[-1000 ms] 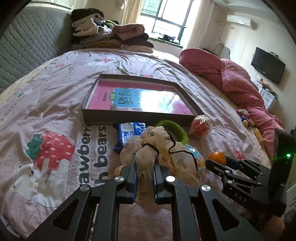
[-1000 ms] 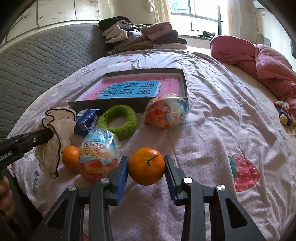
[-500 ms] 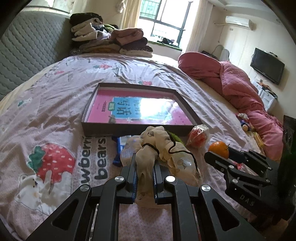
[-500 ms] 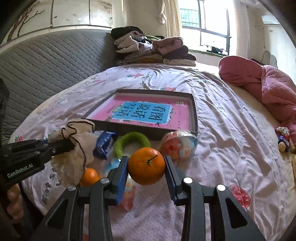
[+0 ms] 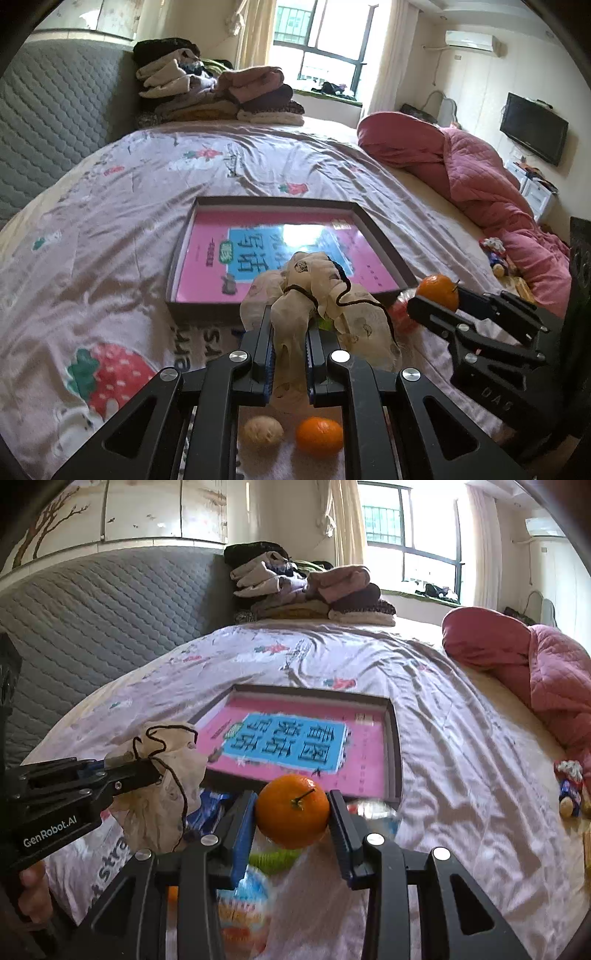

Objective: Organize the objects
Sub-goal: 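Carry the mesh bag and orange into the tray and open both tools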

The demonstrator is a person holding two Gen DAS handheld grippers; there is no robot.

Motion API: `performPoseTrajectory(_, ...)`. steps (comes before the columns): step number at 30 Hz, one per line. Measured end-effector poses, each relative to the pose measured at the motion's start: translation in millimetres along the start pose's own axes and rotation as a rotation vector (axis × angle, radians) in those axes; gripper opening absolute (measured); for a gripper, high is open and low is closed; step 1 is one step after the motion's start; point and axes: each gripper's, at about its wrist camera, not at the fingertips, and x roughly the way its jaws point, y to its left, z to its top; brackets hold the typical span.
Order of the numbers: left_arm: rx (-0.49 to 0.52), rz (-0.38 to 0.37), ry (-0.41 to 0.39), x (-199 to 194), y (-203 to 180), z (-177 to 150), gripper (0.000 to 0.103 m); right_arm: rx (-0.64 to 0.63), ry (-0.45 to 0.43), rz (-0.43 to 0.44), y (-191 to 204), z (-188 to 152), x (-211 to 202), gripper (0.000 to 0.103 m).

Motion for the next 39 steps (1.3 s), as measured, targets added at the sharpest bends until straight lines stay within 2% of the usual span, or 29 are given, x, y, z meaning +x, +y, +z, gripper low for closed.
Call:
performPoseTrajectory(21, 0.021, 0.052, -0.049, 21.0, 15.0, 55.4, 0.012, 0.003, -0.066, -0.033, -12.6, 55.5, 19.9, 0.039)
performPoseTrajectory(39, 0.028, 0.107, -0.053, 54.7, 26.8, 82.2, 0.012, -0.010, -0.048, -0.057, -14.7, 78.8, 56.5, 0.039)
